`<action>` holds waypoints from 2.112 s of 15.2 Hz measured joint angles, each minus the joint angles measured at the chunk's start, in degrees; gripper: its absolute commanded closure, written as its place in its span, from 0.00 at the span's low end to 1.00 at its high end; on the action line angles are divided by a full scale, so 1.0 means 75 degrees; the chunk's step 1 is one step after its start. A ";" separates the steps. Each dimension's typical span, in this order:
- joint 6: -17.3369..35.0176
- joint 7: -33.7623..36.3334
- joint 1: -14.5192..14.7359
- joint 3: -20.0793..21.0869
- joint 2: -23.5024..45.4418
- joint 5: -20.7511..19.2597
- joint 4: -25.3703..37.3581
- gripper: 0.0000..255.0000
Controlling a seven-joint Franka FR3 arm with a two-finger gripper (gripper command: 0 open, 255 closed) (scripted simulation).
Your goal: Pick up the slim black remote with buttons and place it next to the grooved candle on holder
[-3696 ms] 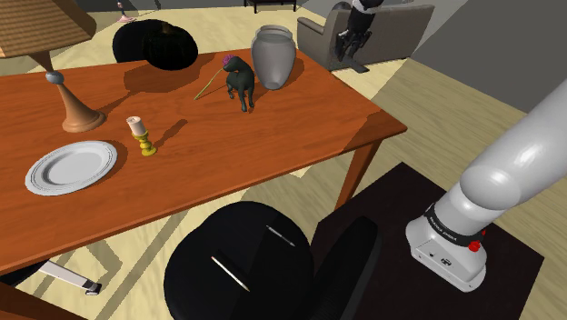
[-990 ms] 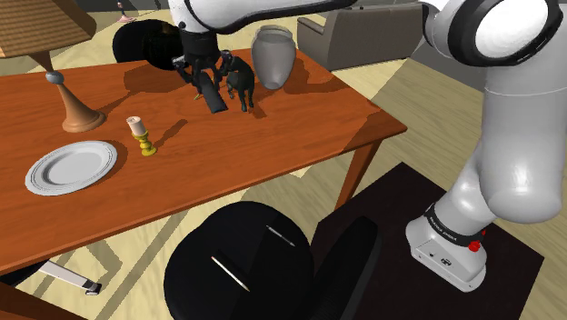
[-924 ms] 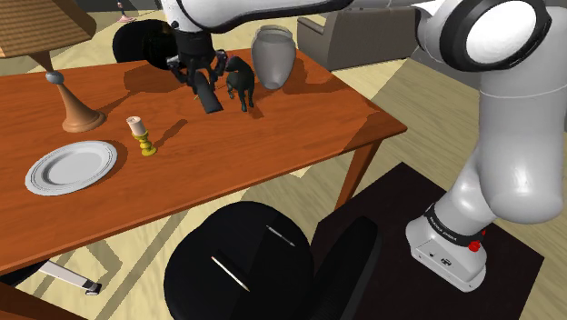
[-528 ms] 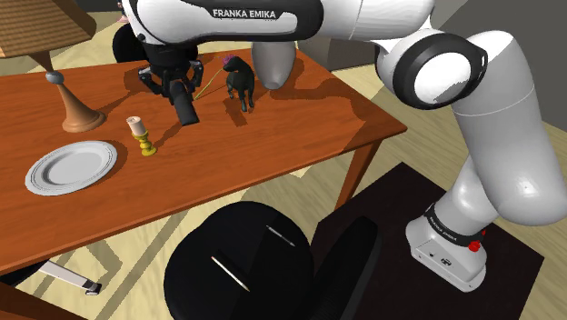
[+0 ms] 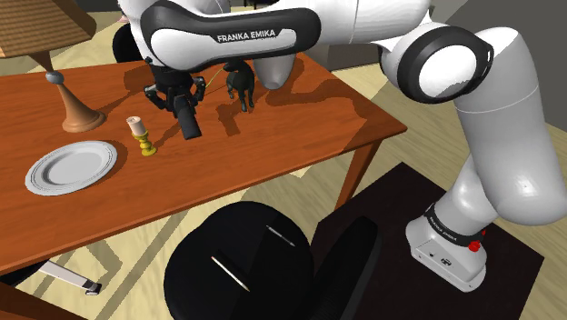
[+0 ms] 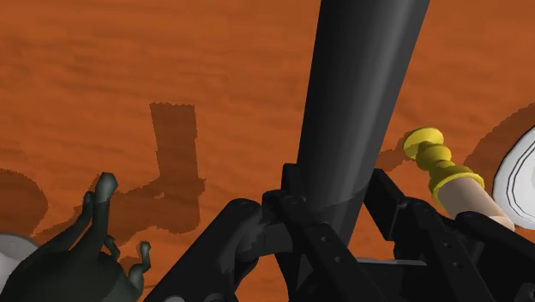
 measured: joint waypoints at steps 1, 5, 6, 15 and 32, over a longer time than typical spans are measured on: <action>0.0092 0.0016 -0.0014 -0.0004 0.0019 -0.0008 -0.0075 1.00; 0.0480 0.0114 -0.0077 -0.0011 0.0001 -0.0035 -0.0498 1.00; 0.0594 0.0148 -0.0095 -0.0013 -0.0012 -0.0044 -0.0633 1.00; 0.1400 0.0390 -0.0164 -0.0054 0.0069 -0.0147 -0.1397 1.00; 0.2158 0.0612 -0.0180 -0.0144 0.0400 -0.0298 -0.1850 0.00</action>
